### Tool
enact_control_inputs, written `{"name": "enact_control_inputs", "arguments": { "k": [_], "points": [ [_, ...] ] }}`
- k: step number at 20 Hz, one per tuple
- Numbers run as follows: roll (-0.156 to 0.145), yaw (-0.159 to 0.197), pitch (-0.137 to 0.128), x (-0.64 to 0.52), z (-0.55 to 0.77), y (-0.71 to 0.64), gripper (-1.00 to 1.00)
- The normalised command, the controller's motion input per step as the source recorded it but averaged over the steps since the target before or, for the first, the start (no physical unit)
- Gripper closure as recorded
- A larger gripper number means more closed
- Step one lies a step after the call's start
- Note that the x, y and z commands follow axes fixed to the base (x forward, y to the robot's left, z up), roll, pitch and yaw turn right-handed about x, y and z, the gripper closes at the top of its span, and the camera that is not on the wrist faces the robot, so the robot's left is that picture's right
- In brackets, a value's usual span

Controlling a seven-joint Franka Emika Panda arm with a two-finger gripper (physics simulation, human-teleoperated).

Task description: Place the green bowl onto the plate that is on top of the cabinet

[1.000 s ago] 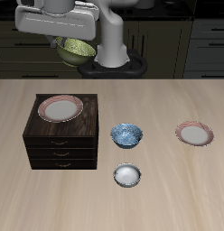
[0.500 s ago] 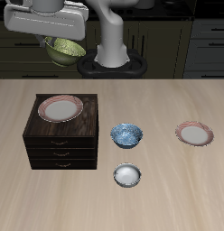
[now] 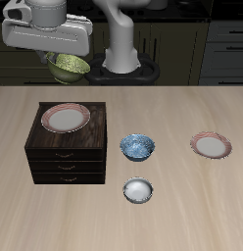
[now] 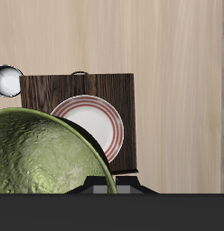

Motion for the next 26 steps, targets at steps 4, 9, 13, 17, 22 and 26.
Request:
{"name": "enact_control_inputs", "arguments": {
  "k": [4, 9, 13, 17, 22, 26],
  "points": [
    [0.009, -0.001, -0.004, 0.03, -0.20, 0.07, 1.00],
    [-0.012, -0.043, 0.013, 0.05, -0.21, -0.12, 1.00],
    [-0.014, -0.012, 0.009, 0.06, -0.16, -0.07, 1.00],
    [-0.011, -0.023, 0.026, 0.12, -0.26, -0.02, 1.00],
    [0.002, -0.029, 0.038, 0.10, -0.33, 0.03, 1.00],
    [-0.007, -0.022, 0.032, 0.07, -0.29, -0.06, 1.00]
  ]
}}
